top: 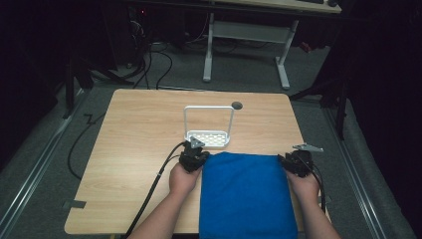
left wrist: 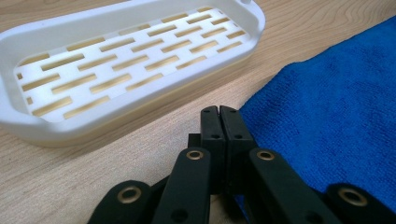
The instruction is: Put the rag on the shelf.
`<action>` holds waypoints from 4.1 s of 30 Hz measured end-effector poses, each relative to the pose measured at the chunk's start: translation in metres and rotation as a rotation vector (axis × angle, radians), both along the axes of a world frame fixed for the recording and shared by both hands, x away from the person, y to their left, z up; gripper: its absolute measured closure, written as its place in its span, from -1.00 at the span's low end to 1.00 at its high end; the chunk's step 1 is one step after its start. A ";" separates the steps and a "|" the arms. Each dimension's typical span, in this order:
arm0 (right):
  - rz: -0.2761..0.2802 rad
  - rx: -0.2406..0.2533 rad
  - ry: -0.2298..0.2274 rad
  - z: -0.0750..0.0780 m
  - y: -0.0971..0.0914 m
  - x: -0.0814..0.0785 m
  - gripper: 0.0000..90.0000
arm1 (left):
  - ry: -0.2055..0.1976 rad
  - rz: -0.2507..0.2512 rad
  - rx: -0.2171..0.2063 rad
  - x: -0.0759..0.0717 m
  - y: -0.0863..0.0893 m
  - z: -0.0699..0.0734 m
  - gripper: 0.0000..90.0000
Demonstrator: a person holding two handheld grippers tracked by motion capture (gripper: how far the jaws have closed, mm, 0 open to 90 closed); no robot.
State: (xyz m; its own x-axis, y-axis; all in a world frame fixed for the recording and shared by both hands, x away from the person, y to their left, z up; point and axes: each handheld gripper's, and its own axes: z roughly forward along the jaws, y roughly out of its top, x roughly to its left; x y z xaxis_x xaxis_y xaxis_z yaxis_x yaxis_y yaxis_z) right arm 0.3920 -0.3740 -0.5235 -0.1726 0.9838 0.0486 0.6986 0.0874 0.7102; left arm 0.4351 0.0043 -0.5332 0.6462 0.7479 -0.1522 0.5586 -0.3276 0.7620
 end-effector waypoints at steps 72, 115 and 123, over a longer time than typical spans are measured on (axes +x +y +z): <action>0.165 0.086 -0.586 0.116 0.080 -0.080 0.97 | -0.495 0.110 -0.299 -0.075 0.112 0.125 1.00; 0.186 0.148 -0.728 0.199 0.108 -0.029 0.97 | -0.655 0.176 -0.273 -0.040 0.137 0.208 1.00; 0.184 0.125 -0.741 0.212 0.113 -0.009 0.97 | -0.652 0.202 -0.251 -0.012 0.139 0.217 1.00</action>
